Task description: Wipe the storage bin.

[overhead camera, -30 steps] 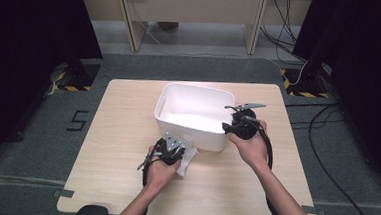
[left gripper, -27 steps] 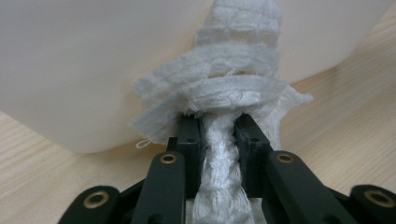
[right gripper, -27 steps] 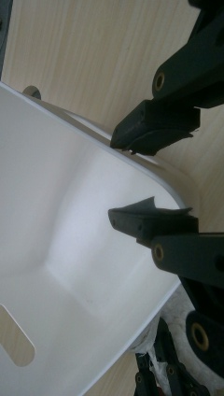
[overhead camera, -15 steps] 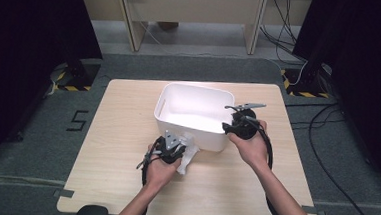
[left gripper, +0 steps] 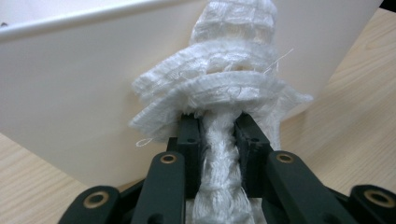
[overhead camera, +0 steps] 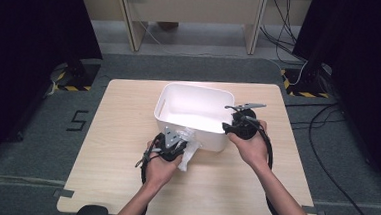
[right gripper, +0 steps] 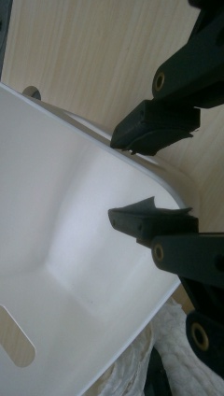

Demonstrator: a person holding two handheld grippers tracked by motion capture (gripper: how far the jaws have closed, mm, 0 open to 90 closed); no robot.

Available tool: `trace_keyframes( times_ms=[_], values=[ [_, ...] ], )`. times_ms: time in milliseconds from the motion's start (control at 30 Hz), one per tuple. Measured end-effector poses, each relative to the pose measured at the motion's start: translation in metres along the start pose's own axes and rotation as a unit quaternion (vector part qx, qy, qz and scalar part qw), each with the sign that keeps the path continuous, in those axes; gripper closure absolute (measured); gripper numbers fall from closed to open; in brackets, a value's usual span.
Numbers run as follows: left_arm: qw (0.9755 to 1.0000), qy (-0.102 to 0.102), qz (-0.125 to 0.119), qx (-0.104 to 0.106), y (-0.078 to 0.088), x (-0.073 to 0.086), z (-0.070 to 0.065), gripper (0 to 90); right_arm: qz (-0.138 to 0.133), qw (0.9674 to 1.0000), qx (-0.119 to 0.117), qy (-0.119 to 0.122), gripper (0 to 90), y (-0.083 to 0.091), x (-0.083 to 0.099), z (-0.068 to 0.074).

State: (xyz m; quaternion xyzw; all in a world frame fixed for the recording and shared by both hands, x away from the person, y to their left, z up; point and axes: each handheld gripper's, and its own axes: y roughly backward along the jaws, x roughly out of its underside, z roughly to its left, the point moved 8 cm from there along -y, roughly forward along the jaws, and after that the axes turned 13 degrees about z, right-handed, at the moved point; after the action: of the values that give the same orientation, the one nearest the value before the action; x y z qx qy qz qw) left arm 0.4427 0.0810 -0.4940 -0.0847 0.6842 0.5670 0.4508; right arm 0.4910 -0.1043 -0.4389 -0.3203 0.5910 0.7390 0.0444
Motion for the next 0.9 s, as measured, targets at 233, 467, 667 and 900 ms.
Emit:
trace_keyframes(
  times_ms=[233, 467, 667, 900],
  values=[
    [0.9999, -0.002, -0.01, 0.0, 0.006, -0.007, -0.003, 75.0, -0.001, 1.0, 0.001, 0.001, 60.4, 0.0, 0.0, -0.001],
    [0.9999, -0.005, -0.012, -0.001, 0.007, -0.01, -0.003, 74.9, -0.001, 1.0, 0.0, 0.0, 60.4, 0.0, 0.0, -0.001],
    [0.9999, -0.006, -0.012, -0.001, 0.007, -0.012, -0.003, 74.9, -0.002, 1.0, -0.002, -0.005, 60.4, 0.0, -0.001, -0.002],
    [0.9999, -0.005, -0.012, 0.0, 0.006, -0.012, -0.004, 74.9, -0.002, 1.0, -0.001, -0.005, 60.3, 0.0, -0.001, -0.002]
  ],
)
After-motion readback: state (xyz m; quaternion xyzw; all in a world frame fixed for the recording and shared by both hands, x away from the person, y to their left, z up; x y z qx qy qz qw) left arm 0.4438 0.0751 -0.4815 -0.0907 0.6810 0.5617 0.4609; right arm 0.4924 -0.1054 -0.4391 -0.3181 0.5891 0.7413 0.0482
